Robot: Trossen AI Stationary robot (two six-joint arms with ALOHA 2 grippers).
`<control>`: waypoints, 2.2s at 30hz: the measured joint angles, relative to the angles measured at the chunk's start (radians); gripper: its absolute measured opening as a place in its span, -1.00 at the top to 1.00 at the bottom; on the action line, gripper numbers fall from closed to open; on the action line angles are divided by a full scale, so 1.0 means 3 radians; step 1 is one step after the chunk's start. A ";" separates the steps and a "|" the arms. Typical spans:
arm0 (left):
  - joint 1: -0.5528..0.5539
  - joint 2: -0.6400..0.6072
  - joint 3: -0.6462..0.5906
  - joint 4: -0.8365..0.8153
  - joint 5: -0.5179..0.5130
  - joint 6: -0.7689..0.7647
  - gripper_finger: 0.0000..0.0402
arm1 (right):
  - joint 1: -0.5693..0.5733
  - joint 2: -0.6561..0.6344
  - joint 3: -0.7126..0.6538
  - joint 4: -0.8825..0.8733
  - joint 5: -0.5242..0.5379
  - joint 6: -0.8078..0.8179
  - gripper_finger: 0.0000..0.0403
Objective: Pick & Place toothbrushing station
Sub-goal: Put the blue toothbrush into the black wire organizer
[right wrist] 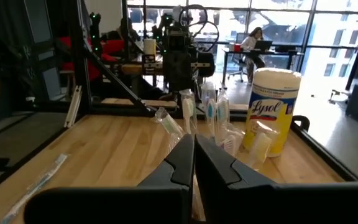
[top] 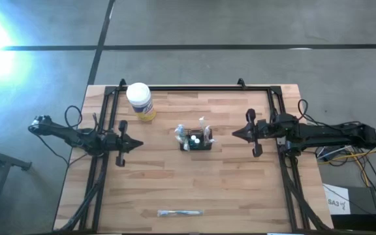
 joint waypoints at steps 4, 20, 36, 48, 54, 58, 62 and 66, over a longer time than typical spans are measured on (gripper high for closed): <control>0.0000 -0.0029 -0.0068 -0.0130 0.0123 -0.0077 0.99 | 0.0001 0.0141 0.0000 0.0010 0.0000 0.0133 0.96; 0.0003 -0.0043 -0.0098 -0.0082 0.0083 -0.0131 0.93 | 0.0530 0.0580 0.0728 -0.0897 0.0765 0.0523 0.96; 0.0005 -0.0291 -0.0098 -0.0087 -0.0126 -0.0223 0.92 | 0.2313 0.2291 0.2637 -0.1776 0.2441 0.0702 0.96; 0.0005 -0.0324 -0.0098 -0.0086 -0.0123 -0.0269 0.97 | 0.2406 0.4110 0.4434 -0.2593 0.1964 0.1442 0.67; 0.0004 -0.0330 -0.0074 -0.0094 -0.0121 -0.0316 0.93 | 0.2364 0.4882 0.5487 -0.3389 0.1763 0.1650 0.30; 0.0004 -0.0332 -0.0072 -0.0096 -0.0119 -0.0367 0.90 | 0.2342 0.5353 0.6168 -0.4175 0.1725 0.1778 0.12; 0.0005 -0.0332 -0.0072 -0.0098 -0.0119 -0.0420 0.92 | 0.2331 0.5758 0.6670 -0.4523 0.1645 0.1786 0.00; 0.0004 -0.0332 -0.0072 -0.0099 -0.0118 -0.0419 0.96 | 0.2294 0.6056 0.6993 -0.4573 0.1349 0.1728 -0.03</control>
